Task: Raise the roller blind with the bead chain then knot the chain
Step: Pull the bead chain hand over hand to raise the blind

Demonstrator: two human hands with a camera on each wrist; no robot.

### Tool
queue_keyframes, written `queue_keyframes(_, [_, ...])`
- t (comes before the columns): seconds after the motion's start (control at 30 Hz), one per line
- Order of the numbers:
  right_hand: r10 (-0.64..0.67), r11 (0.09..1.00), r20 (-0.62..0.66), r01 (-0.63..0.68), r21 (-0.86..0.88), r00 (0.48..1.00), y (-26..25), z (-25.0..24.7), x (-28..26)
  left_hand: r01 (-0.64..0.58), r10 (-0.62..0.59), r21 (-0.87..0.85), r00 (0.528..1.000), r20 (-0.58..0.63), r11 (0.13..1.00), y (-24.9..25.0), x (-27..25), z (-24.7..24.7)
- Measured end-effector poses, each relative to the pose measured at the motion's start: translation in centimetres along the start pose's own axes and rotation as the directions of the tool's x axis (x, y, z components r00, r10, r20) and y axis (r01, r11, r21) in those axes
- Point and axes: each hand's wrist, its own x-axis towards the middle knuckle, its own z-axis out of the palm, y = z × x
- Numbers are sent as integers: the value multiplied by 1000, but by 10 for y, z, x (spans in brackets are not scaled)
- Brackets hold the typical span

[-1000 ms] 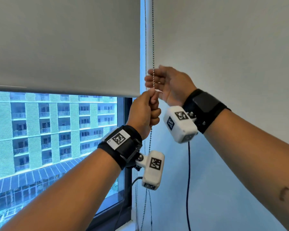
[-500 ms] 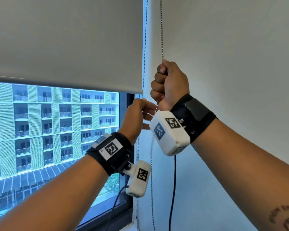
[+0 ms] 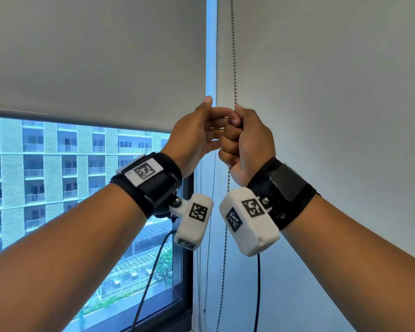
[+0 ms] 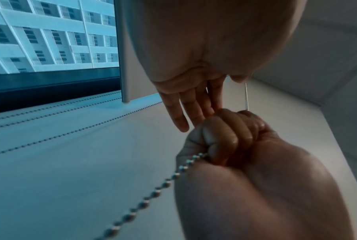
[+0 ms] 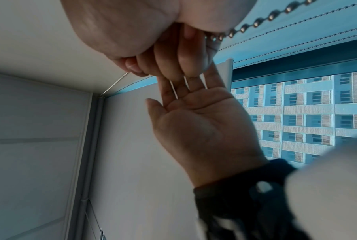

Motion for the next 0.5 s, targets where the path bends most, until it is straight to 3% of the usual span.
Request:
queue_keyframes(0.17, [7, 999, -4, -8, -44, 1000, 15, -5, -9, -139, 144, 132, 989, -28, 982, 5, 2, 17])
queue_keyframes(0.27, [36, 992, 61, -28, -126, 997, 22, -12, -12, -147, 150, 191, 989, -2, 970, -4, 3, 15])
queue_keyframes(0.37, [102, 940, 187, -33, -340, 977, 25, -31, -11, -71, 70, 16, 997, 18, 997, -16, 2, 9])
queue_keyframes(0.43, [174, 859, 268, -13, -512, 948, 26, -45, -9, -18, 15, -134, 1000, -21, 991, -21, 0, 7])
queue_keyframes(0.5, [229, 755, 261, -2, -656, 938, 23, -53, -5, 23, -40, -195, 996, -85, 980, -24, -3, 6])
